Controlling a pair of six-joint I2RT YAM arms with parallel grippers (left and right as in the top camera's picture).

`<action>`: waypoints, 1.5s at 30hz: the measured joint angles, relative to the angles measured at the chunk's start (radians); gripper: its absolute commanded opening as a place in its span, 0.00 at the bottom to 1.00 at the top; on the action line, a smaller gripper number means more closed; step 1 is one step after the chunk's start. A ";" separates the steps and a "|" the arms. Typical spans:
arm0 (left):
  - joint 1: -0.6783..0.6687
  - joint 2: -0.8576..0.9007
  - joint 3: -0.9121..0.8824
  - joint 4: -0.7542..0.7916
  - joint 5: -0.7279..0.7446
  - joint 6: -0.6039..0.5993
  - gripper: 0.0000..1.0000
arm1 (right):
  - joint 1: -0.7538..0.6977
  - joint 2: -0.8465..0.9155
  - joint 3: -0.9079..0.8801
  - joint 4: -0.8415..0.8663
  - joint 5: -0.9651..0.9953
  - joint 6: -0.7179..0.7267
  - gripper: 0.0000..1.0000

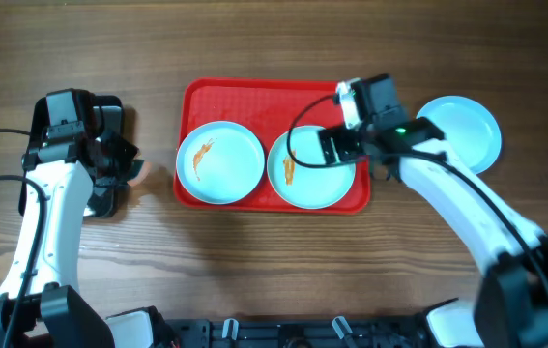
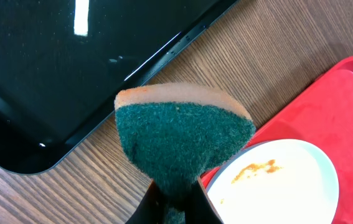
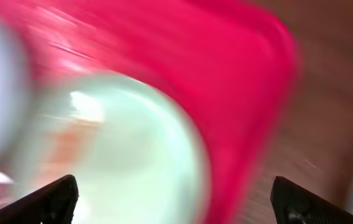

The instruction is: Clean dirty plates on tray and stack at the side

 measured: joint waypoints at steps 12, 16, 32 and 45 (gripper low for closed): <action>0.000 0.000 0.000 0.000 0.032 0.003 0.04 | 0.105 -0.044 0.027 0.116 -0.512 0.541 0.97; 0.000 0.000 0.000 0.000 0.034 0.003 0.04 | 0.212 -0.006 0.027 0.098 -0.462 0.663 0.49; 0.000 0.000 0.000 0.005 0.035 0.003 0.04 | 0.397 0.316 0.027 -0.003 -0.093 0.784 0.04; 0.000 0.000 0.000 0.007 0.038 0.003 0.04 | 0.392 0.330 0.039 -0.015 -0.035 0.724 0.04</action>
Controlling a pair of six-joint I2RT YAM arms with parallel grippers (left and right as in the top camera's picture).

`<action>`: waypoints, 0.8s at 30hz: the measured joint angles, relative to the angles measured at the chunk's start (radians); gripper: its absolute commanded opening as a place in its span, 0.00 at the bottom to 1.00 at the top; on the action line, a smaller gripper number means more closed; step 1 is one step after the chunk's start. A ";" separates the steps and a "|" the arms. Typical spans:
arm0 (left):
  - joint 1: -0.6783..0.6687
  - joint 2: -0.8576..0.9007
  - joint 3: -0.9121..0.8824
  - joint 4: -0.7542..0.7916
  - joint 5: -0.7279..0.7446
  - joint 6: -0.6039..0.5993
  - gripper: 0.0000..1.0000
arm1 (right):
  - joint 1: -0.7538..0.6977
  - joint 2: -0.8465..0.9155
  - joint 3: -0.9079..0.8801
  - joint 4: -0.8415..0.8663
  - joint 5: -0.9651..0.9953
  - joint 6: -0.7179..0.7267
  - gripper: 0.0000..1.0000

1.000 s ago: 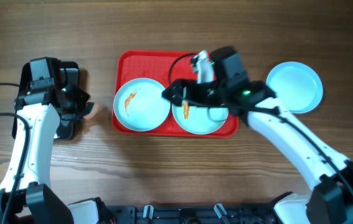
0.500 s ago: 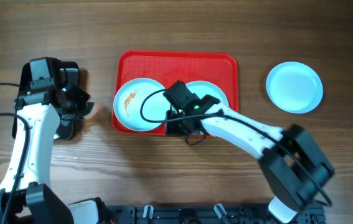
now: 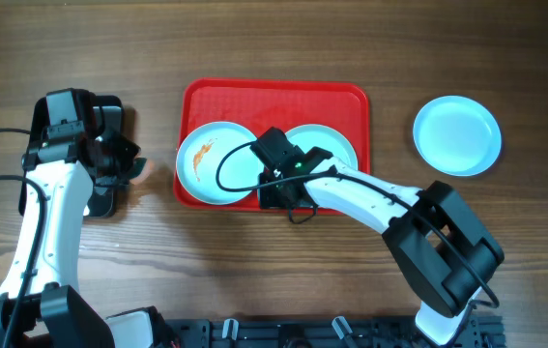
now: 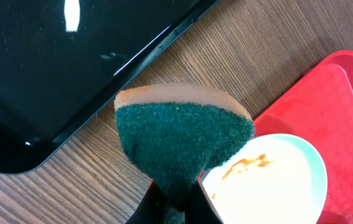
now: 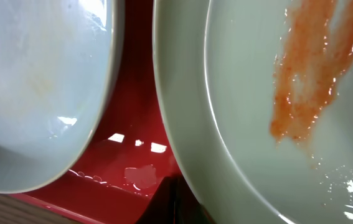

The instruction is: Clean dirty plates on tray and stack at the side

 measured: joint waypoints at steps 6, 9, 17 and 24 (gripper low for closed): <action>0.000 0.000 0.000 0.000 0.000 0.000 0.04 | -0.035 0.005 0.032 -0.075 0.035 -0.035 0.04; 0.000 0.000 0.000 0.000 0.000 0.000 0.04 | -0.056 0.005 0.056 -0.090 0.044 -0.051 0.04; 0.000 0.000 0.000 0.000 0.000 0.000 0.04 | -0.064 0.006 0.069 -0.035 -0.016 -0.079 0.32; 0.000 0.000 0.000 0.000 0.003 0.000 0.04 | -0.064 0.006 0.069 0.049 -0.141 -0.081 0.59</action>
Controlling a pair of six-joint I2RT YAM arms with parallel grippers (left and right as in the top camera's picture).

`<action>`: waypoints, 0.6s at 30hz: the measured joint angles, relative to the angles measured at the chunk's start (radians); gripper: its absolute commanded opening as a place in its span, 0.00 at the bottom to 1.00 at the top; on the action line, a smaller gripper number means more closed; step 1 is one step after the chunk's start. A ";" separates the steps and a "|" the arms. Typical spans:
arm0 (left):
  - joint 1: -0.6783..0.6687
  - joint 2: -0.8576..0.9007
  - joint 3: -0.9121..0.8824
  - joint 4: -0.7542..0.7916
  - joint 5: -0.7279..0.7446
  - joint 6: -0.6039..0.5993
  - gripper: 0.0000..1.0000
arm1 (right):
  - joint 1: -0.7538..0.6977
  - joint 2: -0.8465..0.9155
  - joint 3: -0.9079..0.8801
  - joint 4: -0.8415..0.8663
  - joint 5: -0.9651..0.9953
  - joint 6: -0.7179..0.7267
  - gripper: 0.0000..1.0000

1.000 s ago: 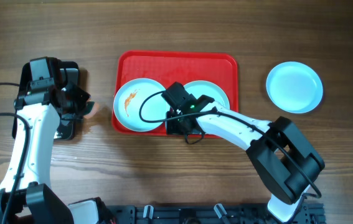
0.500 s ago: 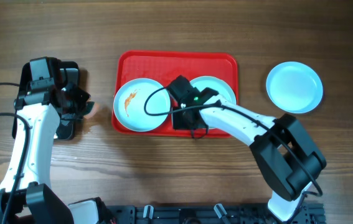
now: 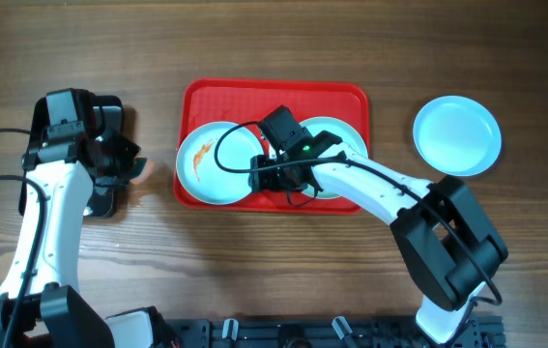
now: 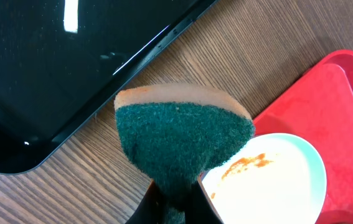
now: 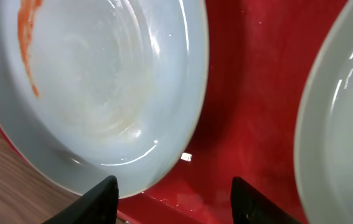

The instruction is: Clean dirty plates on tray and stack at the side

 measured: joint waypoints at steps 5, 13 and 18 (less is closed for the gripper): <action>0.000 0.000 0.000 0.000 0.000 0.000 0.04 | 0.000 0.000 0.000 0.005 0.003 0.051 0.58; 0.000 0.000 0.000 0.000 0.000 0.000 0.04 | 0.007 0.000 0.000 0.013 0.016 0.191 0.46; 0.000 0.000 0.000 0.000 0.000 0.000 0.04 | 0.047 0.000 0.000 0.029 0.054 0.258 0.43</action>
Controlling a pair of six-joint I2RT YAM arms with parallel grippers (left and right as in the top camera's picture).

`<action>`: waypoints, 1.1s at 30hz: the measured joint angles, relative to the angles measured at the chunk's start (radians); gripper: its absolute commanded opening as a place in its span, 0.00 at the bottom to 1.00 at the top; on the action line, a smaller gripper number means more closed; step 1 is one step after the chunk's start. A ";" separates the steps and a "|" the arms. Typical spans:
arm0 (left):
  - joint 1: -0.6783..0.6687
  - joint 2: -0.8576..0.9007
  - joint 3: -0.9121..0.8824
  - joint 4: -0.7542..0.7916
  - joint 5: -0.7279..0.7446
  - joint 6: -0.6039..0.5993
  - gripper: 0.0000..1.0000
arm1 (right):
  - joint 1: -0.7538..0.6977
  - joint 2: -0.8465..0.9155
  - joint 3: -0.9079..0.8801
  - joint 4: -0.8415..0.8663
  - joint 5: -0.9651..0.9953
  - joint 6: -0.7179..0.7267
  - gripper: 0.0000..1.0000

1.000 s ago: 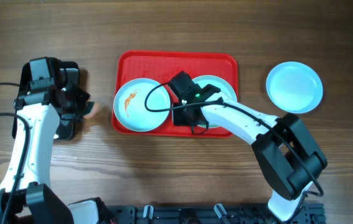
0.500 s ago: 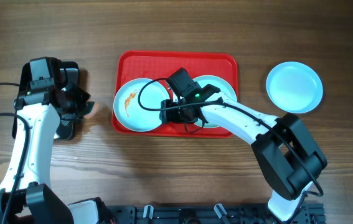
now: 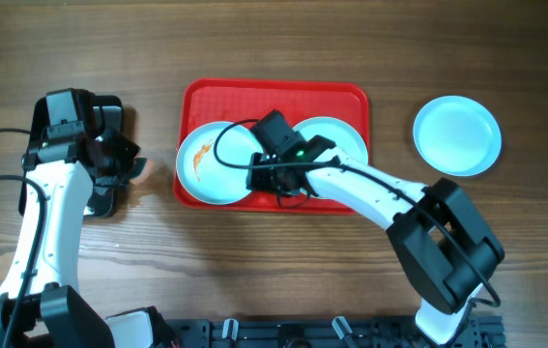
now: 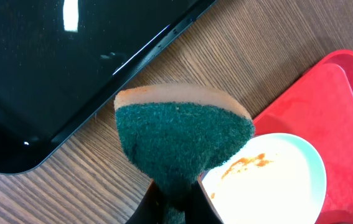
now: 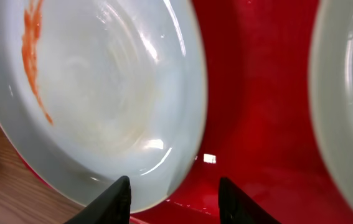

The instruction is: Clean dirty plates on tray and stack at the side

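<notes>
On the red tray (image 3: 274, 97) lie two pale plates. The left plate (image 3: 208, 164) carries an orange smear; the right plate (image 3: 339, 140) is partly under my right arm. My right gripper (image 5: 175, 200) is open, low over the tray, with its fingers on either side of the left plate's (image 5: 101, 93) right rim. Left of the tray, above the table, my left gripper (image 4: 176, 202) is shut on a green sponge (image 4: 182, 137) with an orange back. A clean plate (image 3: 457, 135) lies on the table right of the tray.
A glossy black tray (image 4: 45, 56) lies on the wooden table under and behind the left gripper, at the far left (image 3: 109, 111). The right arm (image 3: 380, 188) reaches across the tray's front edge from the lower right.
My right gripper has shifted slightly toward the smeared left plate's rim and its fingers stand a little closer together, still open. The left gripper and sponge have not moved.
My right gripper was open over the tray's right end, above the right plate. Then it was low at the tray's front between the two plates. Then it stood open by the left plate's right rim, where it remains. The left gripper held the sponge throughout.
</notes>
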 measured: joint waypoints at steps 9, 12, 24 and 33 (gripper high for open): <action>0.000 0.000 0.000 0.000 0.000 0.000 0.04 | 0.033 0.000 0.000 -0.001 0.077 0.109 0.39; 0.000 0.000 0.000 0.000 0.000 0.000 0.04 | 0.033 0.000 0.000 -0.001 0.086 0.120 0.37; 0.000 0.000 0.000 0.000 0.000 0.000 0.04 | 0.033 0.021 0.000 0.009 0.103 0.173 0.34; 0.000 0.000 0.000 0.000 0.001 0.000 0.04 | 0.033 0.061 0.005 0.025 0.107 0.174 0.04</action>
